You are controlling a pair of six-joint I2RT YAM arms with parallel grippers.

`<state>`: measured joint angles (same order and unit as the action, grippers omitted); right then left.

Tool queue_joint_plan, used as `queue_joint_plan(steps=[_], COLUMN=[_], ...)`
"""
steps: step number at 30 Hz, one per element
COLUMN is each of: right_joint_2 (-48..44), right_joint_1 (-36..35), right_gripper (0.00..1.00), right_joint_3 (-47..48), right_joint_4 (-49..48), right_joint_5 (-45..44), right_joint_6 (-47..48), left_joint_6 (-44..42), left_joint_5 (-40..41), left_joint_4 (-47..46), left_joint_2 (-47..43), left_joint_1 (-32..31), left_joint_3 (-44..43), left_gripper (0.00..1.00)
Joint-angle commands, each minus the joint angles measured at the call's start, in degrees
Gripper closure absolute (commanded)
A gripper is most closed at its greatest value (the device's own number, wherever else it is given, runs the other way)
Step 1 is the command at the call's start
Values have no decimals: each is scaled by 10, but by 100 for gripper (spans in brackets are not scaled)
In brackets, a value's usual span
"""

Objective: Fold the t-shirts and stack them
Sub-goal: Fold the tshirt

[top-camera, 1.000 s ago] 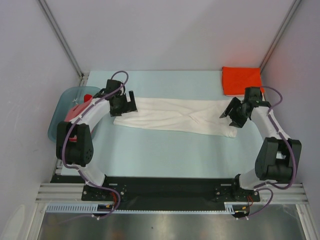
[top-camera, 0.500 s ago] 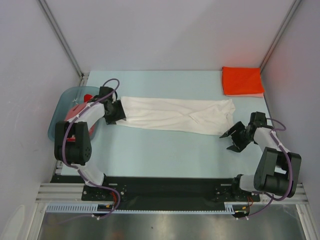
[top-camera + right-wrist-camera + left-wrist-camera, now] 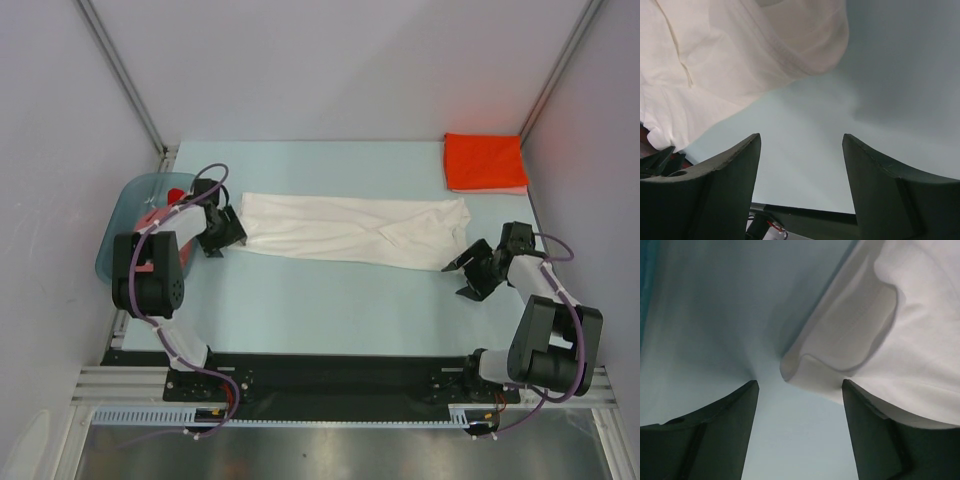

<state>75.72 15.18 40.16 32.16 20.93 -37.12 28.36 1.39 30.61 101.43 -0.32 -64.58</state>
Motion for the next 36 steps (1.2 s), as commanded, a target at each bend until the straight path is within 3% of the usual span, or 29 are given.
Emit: queue_joint_plan(steps=[1, 5, 8, 9, 11, 12, 15, 20, 29, 36], right_joint_2=[13, 35, 59, 72, 88, 103, 121, 147, 216, 287], right_joint_1=[1, 1, 1, 2, 2, 1, 1, -1, -40, -81], right_gripper=[28, 28, 28, 28, 28, 27, 28, 35, 67, 72], right_joint_3=[6, 9, 15, 20, 25, 29, 33, 46, 105, 191], right_joint_4=[-25, -57, -77, -82, -95, -100, -119, -143, -149, -144], right_joint_5=[-23, -26, -32, -33, -41, -46, -55, -77, -92, -102], right_joint_6=[-8, -25, -30, -34, -37, -41, -53, -68, -38, 32], left_joint_6=[13, 9, 0, -2, -7, -7, -5, -3, 50, 135], left_joint_5=[5, 4, 4, 4, 2, -1, -8, 0, 18, 12], left_joint_4=[-20, -24, -34, -36, -35, -32, -36, -37, -6, 53], left_joint_2=[22, 46, 52, 55, 66, 68, 54, -1, -138, -314], left_joint_1=[15, 16, 16, 16, 15, 16, 15, -10, -55, -121], left_joint_3=[-10, -17, -17, -18, -21, -22, -3, 42, 177, 322], left_gripper=[27, 32, 47, 59, 72, 85, 100, 100, 100, 100])
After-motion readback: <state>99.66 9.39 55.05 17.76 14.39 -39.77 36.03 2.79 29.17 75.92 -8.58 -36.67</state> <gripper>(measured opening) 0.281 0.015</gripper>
